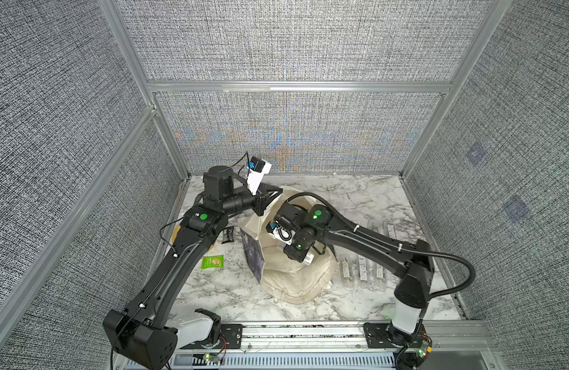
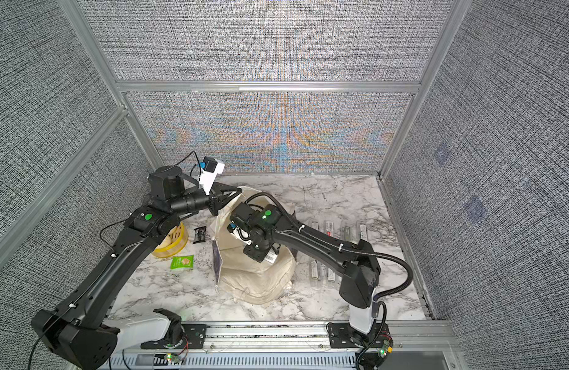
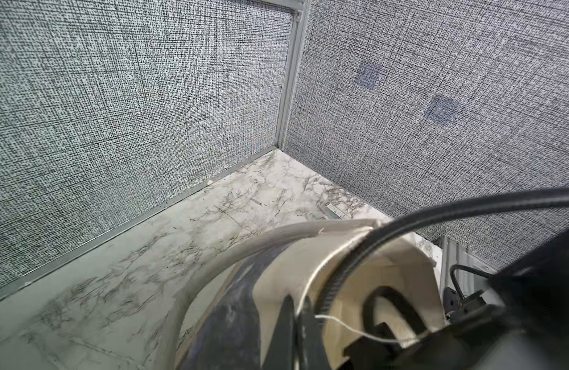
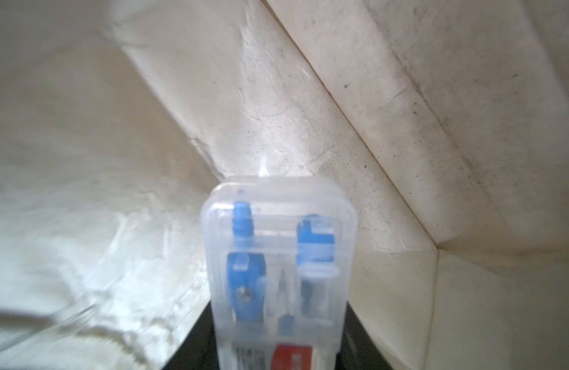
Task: Take out the compass set from the canvas bag
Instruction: Pick up the compass set from the canvas bag, then place the compass set at the center of the board.
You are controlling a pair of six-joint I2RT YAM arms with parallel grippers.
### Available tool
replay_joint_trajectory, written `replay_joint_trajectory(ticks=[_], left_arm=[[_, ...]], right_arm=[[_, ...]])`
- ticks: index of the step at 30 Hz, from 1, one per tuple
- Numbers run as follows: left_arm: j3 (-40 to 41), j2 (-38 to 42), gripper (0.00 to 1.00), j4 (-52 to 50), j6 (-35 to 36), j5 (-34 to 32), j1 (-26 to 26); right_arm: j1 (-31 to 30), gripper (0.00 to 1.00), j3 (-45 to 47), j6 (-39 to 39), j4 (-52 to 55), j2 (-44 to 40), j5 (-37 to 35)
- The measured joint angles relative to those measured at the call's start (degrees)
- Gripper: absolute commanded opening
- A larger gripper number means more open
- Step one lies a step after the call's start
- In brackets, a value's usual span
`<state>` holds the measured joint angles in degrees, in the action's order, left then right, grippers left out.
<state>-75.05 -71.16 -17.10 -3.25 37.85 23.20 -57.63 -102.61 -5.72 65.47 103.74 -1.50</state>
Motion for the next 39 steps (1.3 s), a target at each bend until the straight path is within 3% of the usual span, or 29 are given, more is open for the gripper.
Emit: replay_joint_trajectory(ticks=[8, 13, 16, 19, 24, 27, 30, 35, 39], left_arm=[[0.00, -0.37, 0.00, 0.50, -0.20, -0.33, 0.02], [0.00, -0.33, 0.00, 0.57, -0.22, -0.33, 0.02], [0.00, -0.20, 0.00, 0.57, -0.22, -0.33, 0.02], [0.00, 0.02, 0.00, 0.57, -0.39, -0.31, 0.02], [0.00, 0.02, 0.00, 0.59, -0.46, -0.11, 0.02], [0.04, 0.02, 0.00, 0.63, -0.85, 0.17, 0.00], [0.07, 0.28, 0.00, 0.61, -0.90, 0.57, -0.11], [0.28, 1.46, 0.00, 0.66, -0.90, 1.09, -0.15], [0.33, 1.73, 0.00, 0.66, -0.90, 1.33, -0.20]], right_arm=[[-4.02, 0.36, -5.29, 1.36, 5.84, -5.46, 3.21], [-5.53, 0.36, -5.95, 5.53, 9.16, -16.79, 3.50], [-2.80, 0.35, -1.62, 9.57, 10.29, -25.90, 1.33], [5.53, 0.34, 5.38, 14.71, 11.17, -34.38, -1.31], [26.67, 0.32, 21.09, 23.06, 10.93, -42.99, -4.00], [36.76, 0.24, 37.09, 29.77, 1.46, -47.19, -0.48], [44.35, 0.23, 50.93, 35.71, -6.40, -49.33, 3.13], [60.41, 0.23, 61.42, 39.12, -16.06, -48.57, 8.87], [68.67, 0.25, 65.99, 40.33, -19.85, -51.08, 11.02]])
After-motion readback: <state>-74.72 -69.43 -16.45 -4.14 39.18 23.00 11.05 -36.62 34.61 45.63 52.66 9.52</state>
